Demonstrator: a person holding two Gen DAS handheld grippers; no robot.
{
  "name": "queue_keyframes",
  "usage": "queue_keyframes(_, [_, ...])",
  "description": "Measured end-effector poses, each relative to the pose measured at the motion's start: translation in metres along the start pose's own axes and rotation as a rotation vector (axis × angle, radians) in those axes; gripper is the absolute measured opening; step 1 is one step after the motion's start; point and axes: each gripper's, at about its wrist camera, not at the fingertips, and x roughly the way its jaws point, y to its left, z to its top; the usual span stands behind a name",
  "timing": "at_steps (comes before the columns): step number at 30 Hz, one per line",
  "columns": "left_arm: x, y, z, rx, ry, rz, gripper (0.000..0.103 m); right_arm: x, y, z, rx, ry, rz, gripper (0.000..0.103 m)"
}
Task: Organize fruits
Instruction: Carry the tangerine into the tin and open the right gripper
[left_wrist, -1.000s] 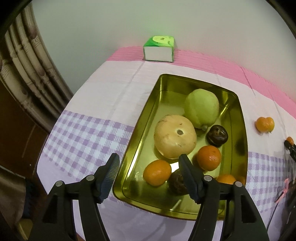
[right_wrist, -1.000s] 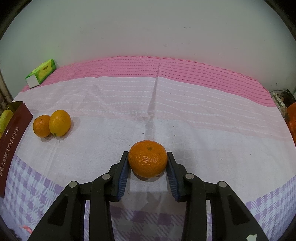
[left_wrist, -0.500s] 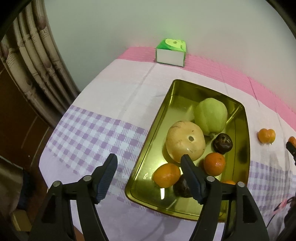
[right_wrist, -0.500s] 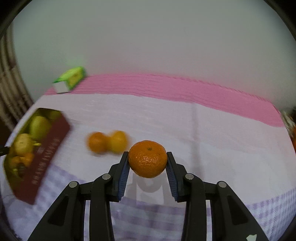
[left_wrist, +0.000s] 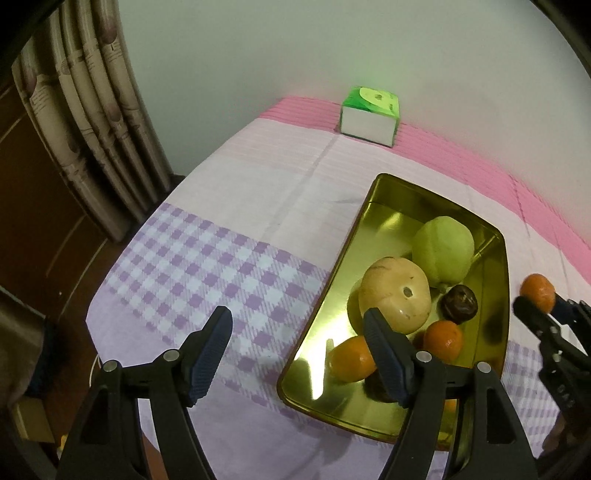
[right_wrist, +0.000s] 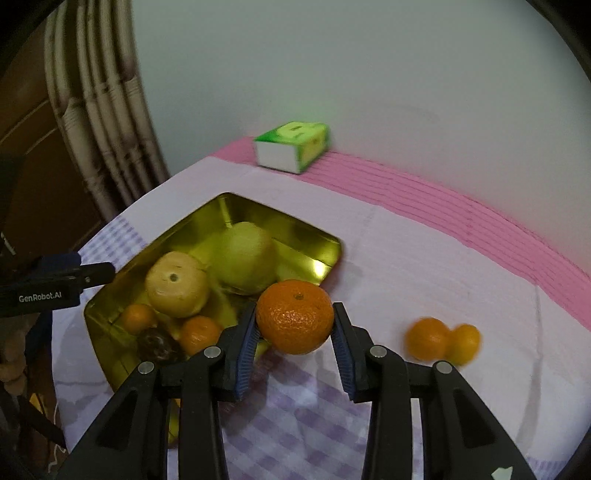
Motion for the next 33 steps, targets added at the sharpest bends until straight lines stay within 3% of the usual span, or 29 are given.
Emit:
queue_keyframes(19, [0.004,0.009,0.001,-0.028,0.012,0.014,0.074,0.055,0.035,0.01,-0.077,0.079,0.009,0.036])
queue_keyframes(33, [0.007,0.006,0.0,-0.023,0.021,0.011,0.074,0.062,0.039,0.009,-0.077,0.089,0.019,0.037])
